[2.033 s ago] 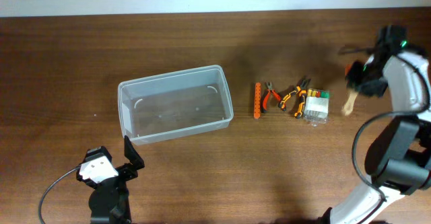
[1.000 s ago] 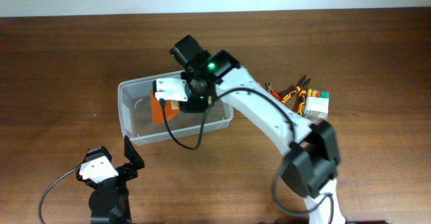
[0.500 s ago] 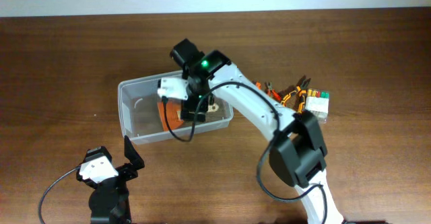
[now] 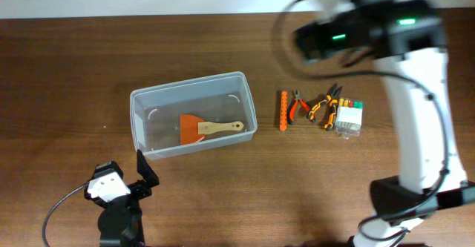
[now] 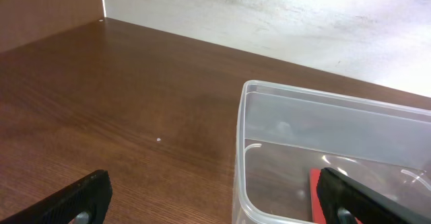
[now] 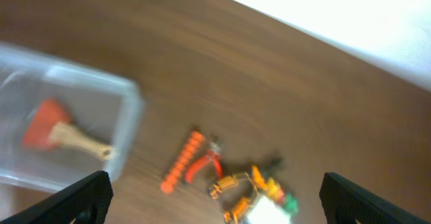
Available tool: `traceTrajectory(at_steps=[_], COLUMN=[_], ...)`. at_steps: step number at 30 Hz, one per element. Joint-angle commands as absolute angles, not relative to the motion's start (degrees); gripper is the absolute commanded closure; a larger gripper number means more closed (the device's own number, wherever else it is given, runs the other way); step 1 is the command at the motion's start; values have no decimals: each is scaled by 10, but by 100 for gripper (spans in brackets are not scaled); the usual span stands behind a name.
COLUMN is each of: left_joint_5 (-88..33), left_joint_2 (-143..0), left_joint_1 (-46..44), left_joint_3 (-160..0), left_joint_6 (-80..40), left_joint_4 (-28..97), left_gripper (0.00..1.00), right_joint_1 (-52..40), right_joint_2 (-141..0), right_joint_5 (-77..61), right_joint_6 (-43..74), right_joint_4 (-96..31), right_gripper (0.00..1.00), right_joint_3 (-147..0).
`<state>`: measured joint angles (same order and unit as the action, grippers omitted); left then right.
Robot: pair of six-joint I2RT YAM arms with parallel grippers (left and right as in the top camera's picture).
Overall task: Pack container
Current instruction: 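Move the right gripper to the bit case and grasp it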
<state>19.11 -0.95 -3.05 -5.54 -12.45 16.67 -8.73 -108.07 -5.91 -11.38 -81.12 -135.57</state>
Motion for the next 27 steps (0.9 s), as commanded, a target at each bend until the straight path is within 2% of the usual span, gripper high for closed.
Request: traceTrajectory(at_steps=[1,4,9,19,27], left_joint_5=[193,193,193,193,193], left_joint_2=[-7,-7,-7,-7,-7], left_joint_1=[-33,-33,-33,-33,-33], left_joint_3=[-53,-53,-53,-53,-53], left_joint_6=[-119,-119,-119,-119,-119], left_joint_4=[167,167,167,167,167], left_gripper=[1,1,1,1,1], right_joint_1=[5,57,91,94,94], right_joint_2=[-1105,-1116,-1133,-1142,-1144], right_joint_5=[-72,-86,-86,-81,-70], right_joint_6=[13,25,37,37,50], right_joint_4=[-823,-815,-753,-642,-559], right_gripper=[1,1,4,16,16], right_joint_3=[-1315,-1243,-1094,-907,-825])
